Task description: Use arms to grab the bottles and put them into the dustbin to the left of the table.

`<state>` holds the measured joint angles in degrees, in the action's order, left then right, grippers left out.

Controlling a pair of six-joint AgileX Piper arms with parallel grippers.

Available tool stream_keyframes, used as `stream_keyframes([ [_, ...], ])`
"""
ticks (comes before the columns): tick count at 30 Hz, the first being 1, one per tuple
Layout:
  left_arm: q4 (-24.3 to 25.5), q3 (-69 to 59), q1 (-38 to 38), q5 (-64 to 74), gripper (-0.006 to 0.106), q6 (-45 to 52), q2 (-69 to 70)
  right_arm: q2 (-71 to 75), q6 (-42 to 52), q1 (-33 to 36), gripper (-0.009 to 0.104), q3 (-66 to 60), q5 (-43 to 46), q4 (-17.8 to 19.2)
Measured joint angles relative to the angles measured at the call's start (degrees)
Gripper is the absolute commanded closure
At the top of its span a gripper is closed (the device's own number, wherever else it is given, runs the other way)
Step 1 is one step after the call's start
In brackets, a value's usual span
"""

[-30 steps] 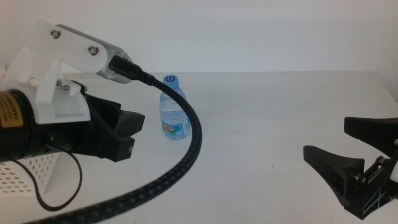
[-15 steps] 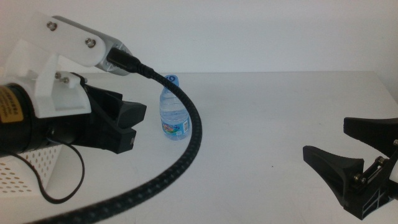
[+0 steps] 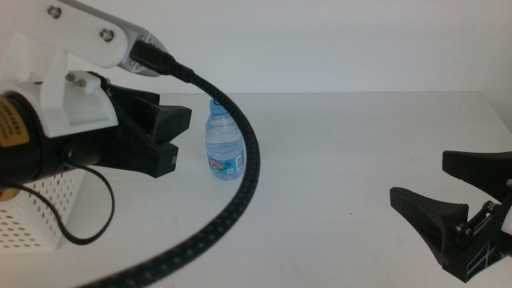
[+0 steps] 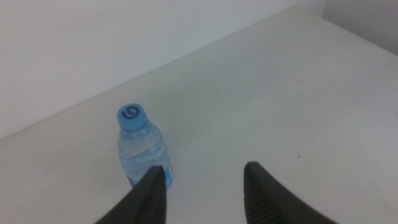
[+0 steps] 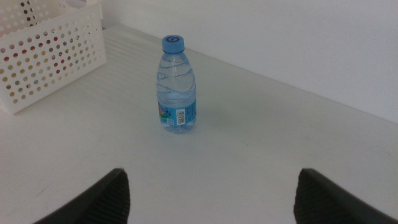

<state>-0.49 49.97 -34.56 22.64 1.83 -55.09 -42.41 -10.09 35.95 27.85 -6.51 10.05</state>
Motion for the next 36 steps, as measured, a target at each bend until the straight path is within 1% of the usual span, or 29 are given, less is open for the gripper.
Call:
stream_keyframes([
  [3, 0.5, -2.4, 0.0, -3.5, 0.060, 0.0, 0.0, 0.0, 0.0, 0.0, 0.016, 0.0, 0.0, 0.0],
  [11, 0.5, -15.6, 0.0, -23.2, 0.060, 0.0, 0.0, 0.0, 0.0, 0.0, 0.016, 0.0, 0.0, 0.0],
  [17, 0.0, -21.5, 0.0, -33.0, 0.060, 0.0, -0.1, 0.0, 0.0, 0.0, 0.016, 0.0, 0.0, 0.0],
  [20, -2.7, -24.6, 0.0, -39.0, 0.060, 0.0, -2.7, 0.0, 0.0, 0.0, 0.016, 0.0, 0.0, 0.0],
  [23, -8.1, -25.6, 0.0, -42.3, 0.060, 0.0, -6.2, 0.0, 0.0, 0.0, 0.016, 0.0, -0.1, 0.0],
  [25, -10.8, -25.6, 0.0, -44.4, 0.060, 0.1, -8.6, 0.0, 0.0, 0.0, 0.016, 0.0, -0.3, 0.0],
  [27, -11.7, -25.6, 0.0, -46.8, 0.060, 0.6, -11.0, 0.0, 0.0, 0.0, 0.016, 0.0, -0.3, 0.0],
  [33, -11.9, -25.6, 0.0, -53.2, 0.060, 1.2, -18.2, 0.0, 0.0, 0.0, 0.016, 0.0, -0.3, 0.0],
  [36, -12.4, -25.6, 0.0, -57.4, 0.057, 1.6, -21.8, 0.0, 0.0, 0.0, 0.016, 0.0, -0.3, 0.0],
])
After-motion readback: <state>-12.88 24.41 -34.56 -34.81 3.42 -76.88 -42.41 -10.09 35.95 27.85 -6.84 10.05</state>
